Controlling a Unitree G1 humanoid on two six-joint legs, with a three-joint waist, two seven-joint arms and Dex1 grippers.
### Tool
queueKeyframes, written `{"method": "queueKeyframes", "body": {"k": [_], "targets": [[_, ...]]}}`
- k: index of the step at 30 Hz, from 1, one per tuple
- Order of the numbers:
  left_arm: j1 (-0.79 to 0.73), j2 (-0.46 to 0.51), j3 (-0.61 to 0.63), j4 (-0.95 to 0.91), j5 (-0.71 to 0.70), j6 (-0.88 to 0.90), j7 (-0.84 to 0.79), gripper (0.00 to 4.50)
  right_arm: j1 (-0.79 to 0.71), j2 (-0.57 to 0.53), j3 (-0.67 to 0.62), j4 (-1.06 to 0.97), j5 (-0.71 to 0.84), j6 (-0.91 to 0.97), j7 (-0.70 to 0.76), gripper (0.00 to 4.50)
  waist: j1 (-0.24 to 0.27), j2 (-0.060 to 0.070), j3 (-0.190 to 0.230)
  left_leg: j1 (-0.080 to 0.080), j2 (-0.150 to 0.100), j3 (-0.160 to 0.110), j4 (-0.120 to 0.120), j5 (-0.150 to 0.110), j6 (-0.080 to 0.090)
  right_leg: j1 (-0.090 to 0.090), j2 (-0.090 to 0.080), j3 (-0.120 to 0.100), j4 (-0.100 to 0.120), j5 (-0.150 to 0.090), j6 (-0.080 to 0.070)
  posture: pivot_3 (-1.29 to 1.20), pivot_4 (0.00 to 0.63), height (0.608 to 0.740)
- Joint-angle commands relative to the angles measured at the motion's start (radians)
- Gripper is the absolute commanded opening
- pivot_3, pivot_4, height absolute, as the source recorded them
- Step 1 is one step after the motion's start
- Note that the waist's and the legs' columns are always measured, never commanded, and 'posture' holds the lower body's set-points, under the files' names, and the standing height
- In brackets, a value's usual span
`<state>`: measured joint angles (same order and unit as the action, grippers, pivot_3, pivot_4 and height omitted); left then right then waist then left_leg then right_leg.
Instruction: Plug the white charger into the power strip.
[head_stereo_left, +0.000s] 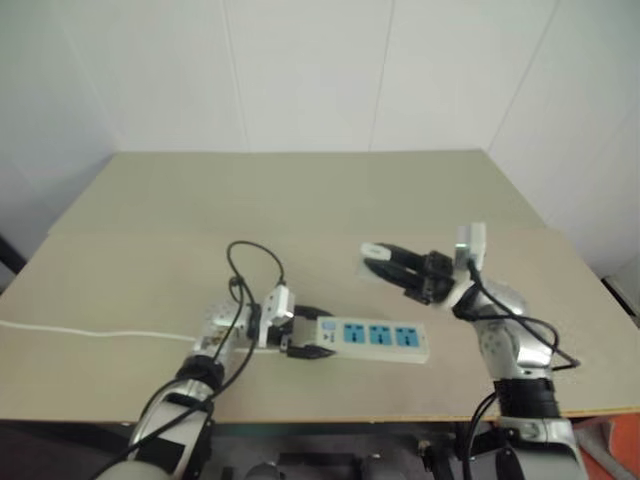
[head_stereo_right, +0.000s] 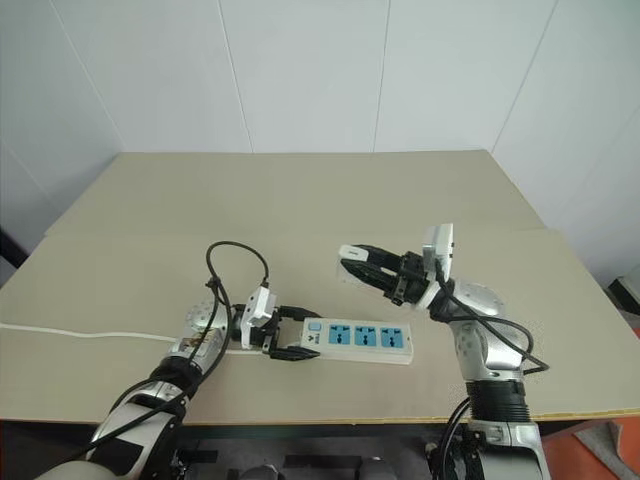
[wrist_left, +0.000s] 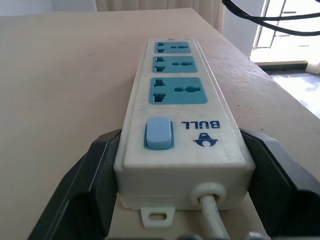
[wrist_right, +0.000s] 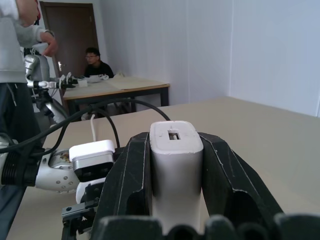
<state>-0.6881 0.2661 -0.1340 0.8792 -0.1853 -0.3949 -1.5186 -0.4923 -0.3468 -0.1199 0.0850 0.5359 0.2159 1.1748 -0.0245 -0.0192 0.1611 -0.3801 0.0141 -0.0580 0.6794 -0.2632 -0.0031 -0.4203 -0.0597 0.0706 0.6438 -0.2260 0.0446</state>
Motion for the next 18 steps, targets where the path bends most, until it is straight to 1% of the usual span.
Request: {"method": "queueKeyframes", "body": {"k": [1, 4, 9, 18], "targets": [[0.015, 0.022, -0.025, -0.008, 0.028, 0.003, -0.024, 3.25, 0.003, 0.011, 0.035, 0.024, 0.013, -0.048, 0.063, 1.11, -0.003, 0.0, 0.0, 0.0, 0.0, 0.0, 0.0, 0.0, 0.0, 0.0, 0.0, 0.0, 0.0, 0.0, 0.0, 0.0, 0.15, 0.74], [0.015, 0.029, -0.02, -0.011, 0.019, 0.015, -0.035, 3.25, 0.012, 0.041, 0.058, 0.084, -0.025, -0.148, 0.086, 1.11, -0.01, 0.0, 0.0, 0.0, 0.0, 0.0, 0.0, 0.0, 0.0, 0.0, 0.0, 0.0, 0.0, 0.0, 0.0, 0.0, 0.15, 0.74], [0.022, 0.035, -0.023, -0.013, 0.024, 0.009, -0.029, 3.25, 0.023, 0.06, 0.084, 0.151, -0.056, -0.231, 0.106, 1.11, -0.017, 0.0, 0.0, 0.0, 0.0, 0.0, 0.0, 0.0, 0.0, 0.0, 0.0, 0.0, 0.0, 0.0, 0.0, 0.0, 0.15, 0.74], [0.011, 0.036, -0.021, -0.023, 0.027, 0.025, 0.001, 3.25, 0.014, 0.057, 0.097, 0.2, -0.058, -0.252, 0.128, 1.11, -0.018, 0.0, 0.0, 0.001, 0.0, 0.0, 0.0, 0.0, 0.0, 0.0, 0.0, 0.0, 0.001, 0.0, 0.0, 0.0, 0.15, 0.74]]}}
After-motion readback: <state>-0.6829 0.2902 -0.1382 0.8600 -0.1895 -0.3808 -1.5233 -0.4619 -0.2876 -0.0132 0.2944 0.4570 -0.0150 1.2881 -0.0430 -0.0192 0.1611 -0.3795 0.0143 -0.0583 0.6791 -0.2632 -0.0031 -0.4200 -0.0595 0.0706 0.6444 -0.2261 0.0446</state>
